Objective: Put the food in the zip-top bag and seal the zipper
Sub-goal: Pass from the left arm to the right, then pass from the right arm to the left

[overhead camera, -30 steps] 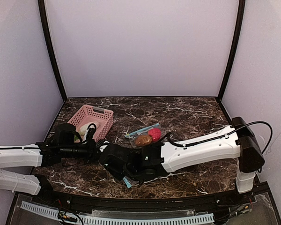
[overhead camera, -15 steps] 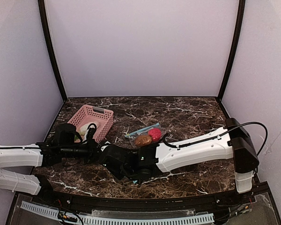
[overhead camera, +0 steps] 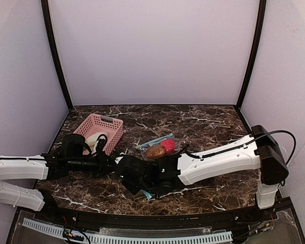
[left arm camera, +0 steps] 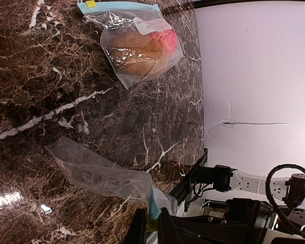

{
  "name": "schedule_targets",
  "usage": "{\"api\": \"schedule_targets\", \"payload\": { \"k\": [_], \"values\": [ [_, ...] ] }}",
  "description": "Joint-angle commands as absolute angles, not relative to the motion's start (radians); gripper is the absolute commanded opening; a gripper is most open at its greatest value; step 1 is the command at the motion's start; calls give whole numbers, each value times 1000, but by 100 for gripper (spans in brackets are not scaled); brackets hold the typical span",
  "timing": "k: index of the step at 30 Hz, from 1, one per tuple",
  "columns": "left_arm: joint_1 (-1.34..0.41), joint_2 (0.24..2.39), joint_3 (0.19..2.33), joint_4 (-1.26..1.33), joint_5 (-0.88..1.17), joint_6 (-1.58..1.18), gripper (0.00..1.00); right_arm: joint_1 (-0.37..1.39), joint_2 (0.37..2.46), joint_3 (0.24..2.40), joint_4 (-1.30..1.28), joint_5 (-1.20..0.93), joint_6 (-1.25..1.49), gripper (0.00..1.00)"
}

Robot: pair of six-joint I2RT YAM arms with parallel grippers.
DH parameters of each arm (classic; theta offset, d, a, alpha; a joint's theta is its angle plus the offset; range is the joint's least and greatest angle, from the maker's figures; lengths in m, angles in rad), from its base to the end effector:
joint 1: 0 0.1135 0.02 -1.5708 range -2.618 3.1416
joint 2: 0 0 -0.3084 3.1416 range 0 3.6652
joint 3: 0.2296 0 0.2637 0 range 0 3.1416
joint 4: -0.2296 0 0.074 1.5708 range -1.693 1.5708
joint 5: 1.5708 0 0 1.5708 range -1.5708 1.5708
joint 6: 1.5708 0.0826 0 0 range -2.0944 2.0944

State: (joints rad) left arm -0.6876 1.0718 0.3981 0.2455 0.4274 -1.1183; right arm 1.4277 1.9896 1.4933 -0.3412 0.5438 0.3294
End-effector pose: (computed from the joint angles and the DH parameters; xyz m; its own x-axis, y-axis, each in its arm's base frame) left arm 0.1686 -0.1827 0.2091 -0.9218 -0.3020 -0.2429 0.0914 0.4399 -0.8934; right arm 0.1131 0.4855 0.2183 -0.3583 -0.5455 -0.7577 -0.7205 0.6777 -0.1472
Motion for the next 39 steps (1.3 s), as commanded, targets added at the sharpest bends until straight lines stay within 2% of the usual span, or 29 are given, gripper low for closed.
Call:
{"api": "schedule_targets", "payload": {
  "k": [1,20,23,25,26,28,30,34,37,39],
  "values": [
    [-659,1085,420,238,366,-1096,1,1425,1914,1437,-350,514,321,0],
    [-595,1117,431,229,360,-1070,3,1454,1881,1409,-371,492,348,0],
    [-594,1111,434,252,362,-1062,12,1454,1876,1413,-396,504,375,0],
    [-594,1111,447,278,402,-1037,26,1450,1876,1433,-433,525,415,0],
    [-594,1111,457,277,434,-1008,39,1446,1877,1441,-449,532,440,0],
    [-594,1101,491,249,466,-954,58,1433,1870,1448,-472,538,491,0],
    [-596,1075,522,193,474,-898,69,1420,1851,1442,-476,533,540,0],
    [-611,1009,550,117,498,-832,74,1400,1811,1428,-462,534,608,0],
    [-660,988,541,130,516,-837,74,1389,1767,1397,-408,510,625,0],
    [-704,988,531,152,513,-849,70,1384,1732,1368,-360,485,622,0]
  ]
}}
